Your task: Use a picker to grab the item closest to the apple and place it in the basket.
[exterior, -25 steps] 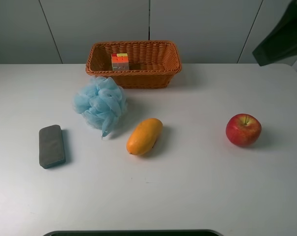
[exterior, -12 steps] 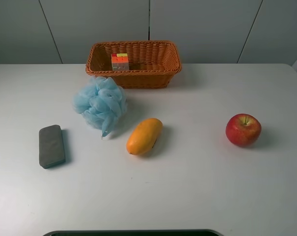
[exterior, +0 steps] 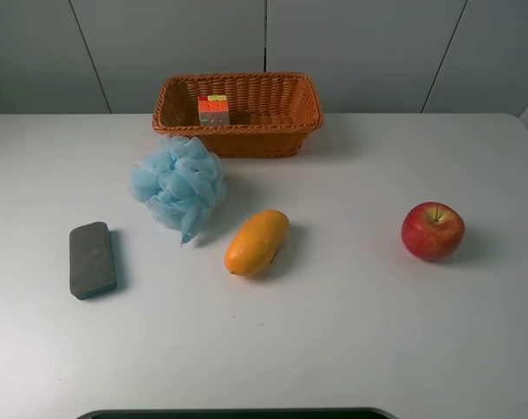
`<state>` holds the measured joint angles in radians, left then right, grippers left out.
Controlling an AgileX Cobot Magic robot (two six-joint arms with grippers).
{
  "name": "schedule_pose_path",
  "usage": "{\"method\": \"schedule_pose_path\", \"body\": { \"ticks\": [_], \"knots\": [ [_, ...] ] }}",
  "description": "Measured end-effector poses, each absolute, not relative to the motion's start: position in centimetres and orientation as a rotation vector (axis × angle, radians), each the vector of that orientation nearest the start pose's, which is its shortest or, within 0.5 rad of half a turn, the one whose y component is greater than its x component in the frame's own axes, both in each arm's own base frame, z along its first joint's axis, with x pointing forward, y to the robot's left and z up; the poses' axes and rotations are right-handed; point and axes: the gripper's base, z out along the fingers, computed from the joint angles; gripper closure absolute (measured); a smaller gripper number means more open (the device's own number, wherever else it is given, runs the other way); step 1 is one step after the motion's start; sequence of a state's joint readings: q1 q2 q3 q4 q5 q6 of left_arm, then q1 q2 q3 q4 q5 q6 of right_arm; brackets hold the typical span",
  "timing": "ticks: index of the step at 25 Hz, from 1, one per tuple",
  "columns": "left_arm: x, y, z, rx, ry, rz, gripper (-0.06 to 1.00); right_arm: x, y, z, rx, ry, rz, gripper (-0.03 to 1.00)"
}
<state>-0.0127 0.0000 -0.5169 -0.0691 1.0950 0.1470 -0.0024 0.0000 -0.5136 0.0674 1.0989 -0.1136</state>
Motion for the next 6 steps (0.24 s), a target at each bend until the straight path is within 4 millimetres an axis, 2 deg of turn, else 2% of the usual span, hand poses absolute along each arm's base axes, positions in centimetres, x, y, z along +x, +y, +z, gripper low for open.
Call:
{"method": "schedule_pose_path", "body": {
  "ticks": [6],
  "knots": [
    [-0.85, -0.55, 27.93, 0.170, 2.053, 0.000, 0.20, -0.82, 0.48, 27.82, -0.095, 2.062, 0.013, 0.27]
  ]
}}
